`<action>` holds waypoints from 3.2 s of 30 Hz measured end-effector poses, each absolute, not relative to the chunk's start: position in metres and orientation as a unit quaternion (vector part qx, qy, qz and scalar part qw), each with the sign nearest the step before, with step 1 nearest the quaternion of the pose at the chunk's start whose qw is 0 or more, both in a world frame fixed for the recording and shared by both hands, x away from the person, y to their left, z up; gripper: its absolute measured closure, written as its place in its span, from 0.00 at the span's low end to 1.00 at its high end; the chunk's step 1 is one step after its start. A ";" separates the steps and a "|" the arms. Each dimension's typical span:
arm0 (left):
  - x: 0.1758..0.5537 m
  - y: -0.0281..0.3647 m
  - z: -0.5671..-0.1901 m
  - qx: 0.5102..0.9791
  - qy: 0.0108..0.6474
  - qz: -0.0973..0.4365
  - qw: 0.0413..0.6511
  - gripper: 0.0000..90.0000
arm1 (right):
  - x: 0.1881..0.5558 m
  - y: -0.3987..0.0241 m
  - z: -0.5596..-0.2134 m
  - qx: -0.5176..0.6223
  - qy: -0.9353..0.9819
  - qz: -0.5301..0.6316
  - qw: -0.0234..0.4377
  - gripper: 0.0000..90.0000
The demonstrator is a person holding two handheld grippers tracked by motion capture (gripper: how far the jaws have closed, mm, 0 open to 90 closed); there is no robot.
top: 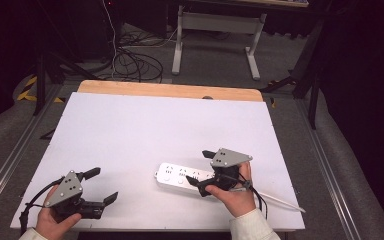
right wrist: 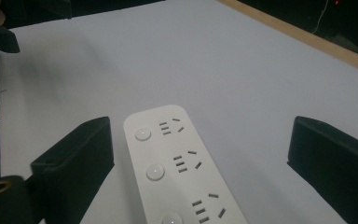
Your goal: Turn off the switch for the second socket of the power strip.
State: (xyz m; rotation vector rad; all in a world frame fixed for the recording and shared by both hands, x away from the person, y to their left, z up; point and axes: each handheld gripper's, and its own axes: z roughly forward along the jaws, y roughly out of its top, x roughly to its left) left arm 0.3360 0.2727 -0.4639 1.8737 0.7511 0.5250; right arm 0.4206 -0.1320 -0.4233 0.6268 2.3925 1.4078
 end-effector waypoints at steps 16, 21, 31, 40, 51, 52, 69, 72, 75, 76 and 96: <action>0.336 0.273 -0.464 0.776 0.312 0.220 0.502 0.09 | 0.412 -0.135 -0.406 0.202 0.862 0.450 0.117 0.78; 0.336 0.273 -0.463 0.777 0.311 0.221 0.501 0.09 | 0.413 -0.130 -0.404 0.189 0.882 0.419 0.103 1.00; 0.335 0.274 -0.463 0.775 0.315 0.226 0.499 0.10 | 0.413 -0.122 -0.409 0.197 0.909 0.359 0.080 1.00; 0.335 0.273 -0.463 0.778 0.316 0.220 0.495 0.10 | 0.418 -0.115 -0.416 0.209 0.921 0.319 0.081 1.00; 0.336 0.273 -0.464 0.780 0.315 0.222 0.494 0.10 | 0.424 -0.112 -0.427 0.228 0.925 0.296 0.067 1.00; 0.336 0.273 -0.464 0.780 0.315 0.221 0.494 0.10 | 0.424 -0.111 -0.428 0.227 0.926 0.294 0.065 1.00; 0.335 0.271 -0.464 0.783 0.311 0.218 0.493 0.10 | 0.427 -0.106 -0.437 0.230 0.933 0.270 0.062 1.00; 0.335 0.271 -0.464 0.783 0.311 0.219 0.493 0.10 | 0.427 -0.106 -0.437 0.232 0.933 0.269 0.064 1.00; 0.335 0.271 -0.464 0.784 0.311 0.219 0.491 0.10 | 0.428 -0.105 -0.438 0.231 0.933 0.267 0.067 1.00; 0.335 0.271 -0.464 0.784 0.311 0.219 0.491 0.10 | 0.428 -0.105 -0.438 0.231 0.933 0.267 0.067 1.00; 0.335 0.272 -0.464 0.783 0.313 0.218 0.491 0.10 | 0.428 -0.102 -0.440 0.229 0.936 0.259 0.066 1.00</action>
